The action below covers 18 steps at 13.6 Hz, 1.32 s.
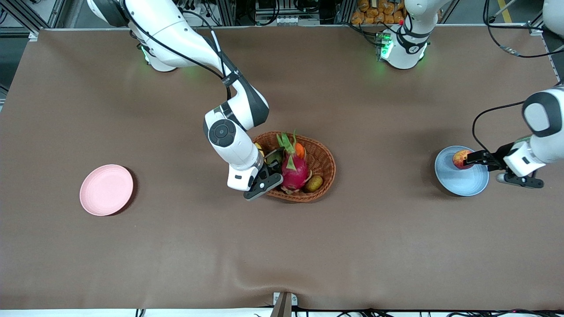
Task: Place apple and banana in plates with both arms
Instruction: 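Open the left gripper over the plate while the right gripper lowers, then close the right gripper on the banana while the left gripper withdraws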
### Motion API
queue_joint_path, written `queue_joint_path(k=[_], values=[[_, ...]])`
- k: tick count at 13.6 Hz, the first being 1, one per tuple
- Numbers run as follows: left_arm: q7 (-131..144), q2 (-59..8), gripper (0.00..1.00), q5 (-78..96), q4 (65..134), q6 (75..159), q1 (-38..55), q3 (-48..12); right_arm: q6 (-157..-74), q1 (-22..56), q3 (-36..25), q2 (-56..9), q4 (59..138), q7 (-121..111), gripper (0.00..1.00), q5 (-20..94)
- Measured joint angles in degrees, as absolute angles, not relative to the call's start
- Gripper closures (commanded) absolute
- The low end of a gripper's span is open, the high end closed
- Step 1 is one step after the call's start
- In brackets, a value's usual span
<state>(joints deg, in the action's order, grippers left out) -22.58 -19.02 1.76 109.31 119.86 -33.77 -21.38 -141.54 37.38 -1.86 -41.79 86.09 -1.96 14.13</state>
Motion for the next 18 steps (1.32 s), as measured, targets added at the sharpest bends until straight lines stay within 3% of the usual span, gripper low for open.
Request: queue_joint_path(k=[9, 13, 14, 16, 17, 18], values=[[-18.1, -16.3, 0.0, 1.8, 103.0, 112.3, -30.9, -22.8, -143.4, 38.8, -1.9, -42.3, 87.8, -1.9, 0.43, 12.1], [-15.4, -9.3, 0.0, 1.8, 101.3, 105.0, -19.4, -14.6, -143.6, 39.0, -1.9, -42.4, 88.2, -1.9, 0.5, 12.1], [-15.3, -7.6, 0.0, 1.8, 100.3, 102.5, -15.4, -11.1, -143.9, 39.1, -1.9, -42.4, 88.2, -1.9, 0.59, 12.1], [-15.3, -5.5, 0.0, 1.8, 97.2, 98.2, -8.9, -5.7, -144.1, 39.2, -1.9, -42.5, 88.3, -1.9, 0.91, 12.1], [-15.3, -5.0, 0.0, 1.9, 95.2, 96.2, -6.1, -3.4, -144.1, 39.2, -1.9, -42.5, 88.3, -1.9, 1.0, 12.1], [-15.0, -4.8, 0.0, 1.9, 92.9, 94.2, -3.6, -1.1, -144.1, 39.2, -1.9, -42.5, 88.3, -1.8, 1.0, 12.1]])
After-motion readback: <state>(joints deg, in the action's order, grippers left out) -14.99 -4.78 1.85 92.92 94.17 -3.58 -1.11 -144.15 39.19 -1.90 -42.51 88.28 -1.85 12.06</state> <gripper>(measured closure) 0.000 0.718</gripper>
